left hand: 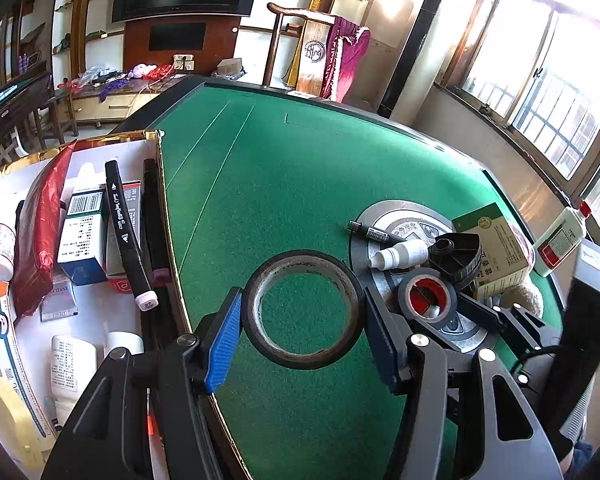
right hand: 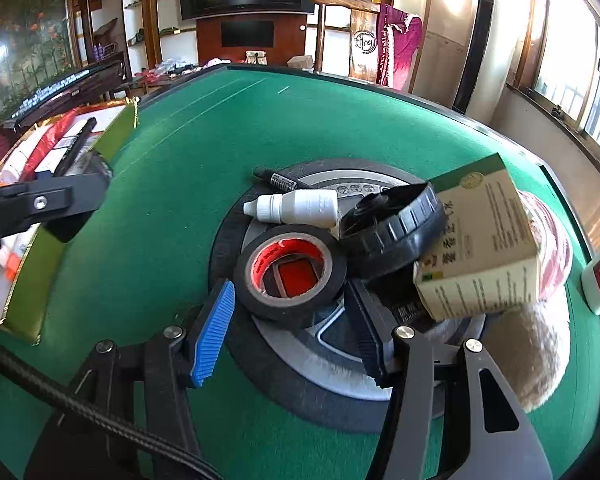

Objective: Organize objects
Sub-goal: 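Grasp the grey tape roll by its rim with the left gripper, then lift the grey tape with the left gripper while the right grasps the red-cored black tape, then carry both tape rolls over the tray with both grippers, then open the left gripper to drop the grey tape while the right releases the black tape, then move both open grippers back to the pile on the table dial, then grasp and lift the small white dropper bottle with the left gripper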

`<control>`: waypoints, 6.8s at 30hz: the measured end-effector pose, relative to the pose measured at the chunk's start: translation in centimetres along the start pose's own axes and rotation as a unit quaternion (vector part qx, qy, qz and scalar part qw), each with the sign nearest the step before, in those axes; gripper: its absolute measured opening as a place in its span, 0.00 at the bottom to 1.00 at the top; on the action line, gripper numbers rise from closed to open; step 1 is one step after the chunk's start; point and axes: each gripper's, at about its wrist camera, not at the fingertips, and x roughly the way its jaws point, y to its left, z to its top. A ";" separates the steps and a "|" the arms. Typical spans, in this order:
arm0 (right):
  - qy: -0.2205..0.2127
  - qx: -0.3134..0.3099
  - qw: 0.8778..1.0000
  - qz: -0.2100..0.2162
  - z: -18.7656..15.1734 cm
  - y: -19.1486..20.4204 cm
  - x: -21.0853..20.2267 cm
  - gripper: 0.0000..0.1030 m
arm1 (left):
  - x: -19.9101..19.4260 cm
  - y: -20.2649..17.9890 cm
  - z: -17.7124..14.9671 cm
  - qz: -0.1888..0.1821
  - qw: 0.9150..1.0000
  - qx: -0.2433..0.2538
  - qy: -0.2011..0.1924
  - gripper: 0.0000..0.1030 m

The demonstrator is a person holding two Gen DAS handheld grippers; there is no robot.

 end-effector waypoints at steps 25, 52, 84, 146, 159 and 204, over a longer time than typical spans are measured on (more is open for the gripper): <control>0.005 -0.049 0.999 -0.004 1.9 1.8 1.6 0.60 | 0.9 -0.4 -0.3 0.006 1.000 0.007 0.012 0.51; 0.031 -0.029 0.996 0.072 0.3 0.9 0.7 0.59 | 0.9 -0.7 -0.5 0.006 1.000 0.015 0.010 0.51; -0.063 -0.043 0.985 0.153 1.9 8.6 -6.1 0.59 | -6.1 6.8 2.5 0.015 0.995 -0.051 -0.082 0.51; -0.036 -0.070 0.975 0.209 1.2 18.1 -3.9 0.63 | -5.9 23.3 3.5 0.060 0.960 -0.214 -0.170 0.66; -0.042 0.010 0.976 0.215 1.0 12.2 -5.2 0.64 | -6.4 17.0 4.0 0.070 0.975 -0.068 -0.198 0.71; -0.143 0.301 0.933 0.137 -6.1 -14.6 -12.8 0.72 | 9.9 -13.9 0.9 0.003 0.931 0.358 0.072 0.40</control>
